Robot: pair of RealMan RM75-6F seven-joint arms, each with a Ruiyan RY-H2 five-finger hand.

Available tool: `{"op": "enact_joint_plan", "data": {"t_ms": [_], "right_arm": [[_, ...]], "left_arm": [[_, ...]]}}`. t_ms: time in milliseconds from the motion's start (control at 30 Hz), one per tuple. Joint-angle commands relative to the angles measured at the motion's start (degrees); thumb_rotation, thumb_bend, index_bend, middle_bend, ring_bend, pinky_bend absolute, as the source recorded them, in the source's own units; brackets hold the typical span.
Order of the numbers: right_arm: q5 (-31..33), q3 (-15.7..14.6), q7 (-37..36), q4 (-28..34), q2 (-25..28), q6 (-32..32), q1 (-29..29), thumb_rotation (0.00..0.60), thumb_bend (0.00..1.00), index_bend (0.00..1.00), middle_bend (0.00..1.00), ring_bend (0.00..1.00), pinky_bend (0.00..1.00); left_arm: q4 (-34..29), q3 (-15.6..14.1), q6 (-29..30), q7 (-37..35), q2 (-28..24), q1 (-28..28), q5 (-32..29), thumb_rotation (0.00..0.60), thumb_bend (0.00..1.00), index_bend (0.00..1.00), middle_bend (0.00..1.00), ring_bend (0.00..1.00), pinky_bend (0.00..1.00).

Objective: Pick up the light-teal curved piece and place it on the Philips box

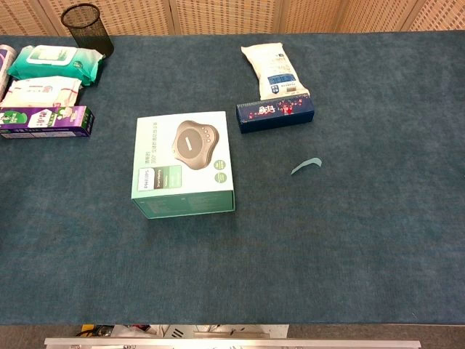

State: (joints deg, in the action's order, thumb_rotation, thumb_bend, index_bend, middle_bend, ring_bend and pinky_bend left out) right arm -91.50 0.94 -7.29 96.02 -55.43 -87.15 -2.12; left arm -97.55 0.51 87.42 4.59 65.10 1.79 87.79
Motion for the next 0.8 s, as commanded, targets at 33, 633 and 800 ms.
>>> {"op": "enact_joint_plan", "data": {"t_ms": [33,633,800], "right_arm": [[0.0,0.0,0.1,0.1,0.0,0.1,-0.1,0.6,0.35,0.38,0.43,0.34,0.42],[-3.6,1.5,4.7,3.4,1.2,5.4,-6.0,0.6,0.35,0.41,0.6,0.64,0.88],[-3.6,2.4,8.6,5.1,0.8,11.0,-10.1,0.6,0.31,0.5,0.85,0.88,1.0]], "left_arm": [[0.1,0.0,-0.2,0.0,0.1,0.0,-0.1,0.6,0.39,0.15,0.28,0.22,0.21],[1.1,-0.1,0.2,-1.0,0.1,-0.4,-0.4,0.6,0.39,0.14,0.28,0.22,0.21],[1.3,-0.1,0.3,-1.2,0.1,-0.6,-0.6,0.6,0.39,0.14,0.28,0.22,0.21]]}}
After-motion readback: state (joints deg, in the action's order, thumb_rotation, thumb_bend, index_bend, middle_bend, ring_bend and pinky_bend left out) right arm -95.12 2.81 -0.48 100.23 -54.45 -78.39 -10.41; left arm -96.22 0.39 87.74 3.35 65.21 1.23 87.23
